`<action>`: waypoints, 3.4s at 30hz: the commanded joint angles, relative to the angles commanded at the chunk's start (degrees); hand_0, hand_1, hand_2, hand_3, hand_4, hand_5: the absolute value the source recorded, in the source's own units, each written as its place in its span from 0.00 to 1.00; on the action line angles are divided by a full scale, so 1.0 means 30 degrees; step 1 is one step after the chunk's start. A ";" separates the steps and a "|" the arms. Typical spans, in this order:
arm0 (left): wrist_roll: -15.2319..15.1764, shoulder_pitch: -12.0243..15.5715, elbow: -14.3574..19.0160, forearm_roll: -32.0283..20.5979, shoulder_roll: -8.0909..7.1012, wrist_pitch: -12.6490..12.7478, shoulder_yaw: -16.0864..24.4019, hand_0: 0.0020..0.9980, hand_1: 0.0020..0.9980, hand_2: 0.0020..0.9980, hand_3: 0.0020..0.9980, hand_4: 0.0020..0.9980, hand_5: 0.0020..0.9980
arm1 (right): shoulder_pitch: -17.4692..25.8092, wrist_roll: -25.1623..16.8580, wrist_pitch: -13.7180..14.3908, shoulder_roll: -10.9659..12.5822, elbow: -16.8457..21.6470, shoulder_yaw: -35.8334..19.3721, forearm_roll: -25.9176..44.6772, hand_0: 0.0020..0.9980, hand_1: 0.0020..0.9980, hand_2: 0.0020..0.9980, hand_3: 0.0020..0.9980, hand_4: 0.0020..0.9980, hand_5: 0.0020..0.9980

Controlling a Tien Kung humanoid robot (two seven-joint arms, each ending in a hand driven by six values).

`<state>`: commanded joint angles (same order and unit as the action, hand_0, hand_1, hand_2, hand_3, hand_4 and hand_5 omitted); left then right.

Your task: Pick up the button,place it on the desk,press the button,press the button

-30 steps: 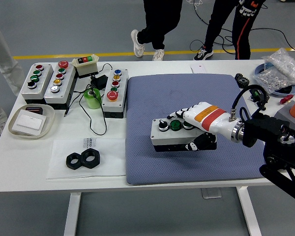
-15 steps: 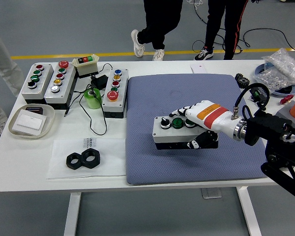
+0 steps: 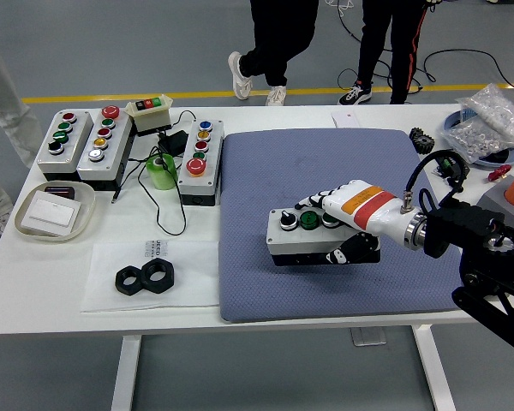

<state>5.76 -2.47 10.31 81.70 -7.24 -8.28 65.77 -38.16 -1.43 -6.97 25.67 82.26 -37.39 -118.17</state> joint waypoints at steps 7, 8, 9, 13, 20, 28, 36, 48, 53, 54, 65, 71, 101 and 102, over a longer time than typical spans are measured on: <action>-0.0026 -0.0057 0.0000 -0.0119 -0.0010 0.0006 -0.0113 0.75 0.92 0.99 0.95 0.61 1.00 | -0.0016 0.0009 -0.0015 -0.0018 -0.0173 -0.0091 -0.0112 0.48 0.49 0.45 0.52 0.57 0.00; -0.0029 -0.0060 0.0000 -0.0134 -0.0012 0.0006 -0.0132 0.75 0.92 0.99 0.95 0.61 1.00 | -0.0016 0.0010 -0.0018 -0.0018 -0.0187 -0.0085 -0.0135 0.59 0.58 0.49 0.54 0.58 0.00; -0.0033 -0.0078 0.0000 -0.0130 -0.0013 0.0000 -0.0135 0.75 0.92 0.99 0.95 0.61 1.00 | -0.0034 -0.0011 -0.0060 -0.0008 -0.0202 -0.0068 -0.0155 0.59 0.58 0.49 0.54 0.58 0.00; -0.0040 -0.0084 0.0000 -0.0147 -0.0011 0.0000 -0.0144 0.75 0.92 0.99 0.95 0.61 1.00 | -0.0049 -0.0083 -0.0209 -0.0025 -0.0278 -0.0041 -0.0250 0.59 0.58 0.49 0.54 0.58 0.00; -0.0044 -0.0078 0.0000 -0.0178 -0.0010 0.0001 -0.0164 0.75 0.92 0.99 0.95 0.61 1.00 | -0.0039 -0.0202 -0.0630 -0.0065 -0.0440 0.0018 -0.0344 0.79 0.79 0.69 0.69 0.72 0.00; -0.0071 -0.0142 0.0000 -0.0255 -0.0006 0.0015 -0.0219 0.75 0.92 0.99 0.95 0.61 1.00 | -0.0079 -0.0351 -0.0929 -0.0043 -0.0563 0.0134 -0.0420 0.87 0.81 0.73 0.69 0.73 0.00; -0.0071 -0.0158 0.0000 -0.0266 0.0012 0.0032 -0.0194 0.75 0.92 0.99 0.95 0.61 1.00 | -0.0197 -0.0438 -0.1332 -0.0039 -0.0807 0.0139 -0.0562 0.90 0.86 0.83 0.78 0.75 0.05; -0.0077 -0.0181 0.0000 -0.0265 0.0051 0.0053 -0.0155 0.75 0.92 0.99 0.95 0.61 1.00 | -0.0340 -0.0565 -0.1779 -0.0058 -0.1126 0.0353 -0.0756 0.93 0.90 0.91 0.91 0.79 0.11; -0.0063 -0.0189 0.0000 -0.0206 0.0068 0.0048 -0.0088 0.75 0.92 0.99 0.95 0.61 1.00 | -0.0374 -0.0586 -0.1910 -0.0036 -0.1247 0.0334 -0.0901 0.93 0.91 0.93 0.96 0.84 0.14; -0.0060 -0.0183 0.0000 -0.0180 0.0071 0.0044 -0.0062 0.75 0.92 0.99 0.95 0.61 1.00 | -0.0377 -0.0588 -0.1935 -0.0023 -0.1276 0.0319 -0.0931 0.93 0.91 0.93 0.96 0.84 0.14; 0.0034 0.0054 0.0000 0.0289 0.0095 -0.0017 0.0352 0.75 0.92 0.99 0.95 0.61 1.00 | -0.0276 -0.0869 -0.2245 0.0047 -0.1047 0.0111 -0.1246 0.95 0.94 0.98 1.00 0.96 0.27; 0.0082 0.0134 0.0000 0.0506 0.0096 -0.0058 0.0525 0.75 0.92 0.99 0.95 0.61 1.00 | -0.0174 -0.0788 -0.2395 0.0036 -0.0754 -0.0002 -0.1200 0.95 0.95 0.99 1.00 0.96 0.27; 0.0293 0.1063 0.0000 0.0555 -0.0020 0.0072 0.1467 0.75 0.92 0.99 0.94 0.62 1.00 | -0.2856 0.0452 -0.2498 0.6628 0.4282 -0.2654 -0.1177 0.85 0.75 0.75 0.95 0.90 0.26; 0.0287 0.1083 0.0000 0.0495 -0.0027 0.0085 0.1442 0.75 0.92 0.99 0.94 0.62 1.00 | -0.3010 0.0670 -0.2276 0.6996 0.4435 -0.2689 -0.1131 0.85 0.75 0.75 0.95 0.90 0.26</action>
<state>6.62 0.77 10.31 83.18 -7.32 -8.02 70.10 -47.19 0.58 -13.79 46.66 95.56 -45.46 -121.56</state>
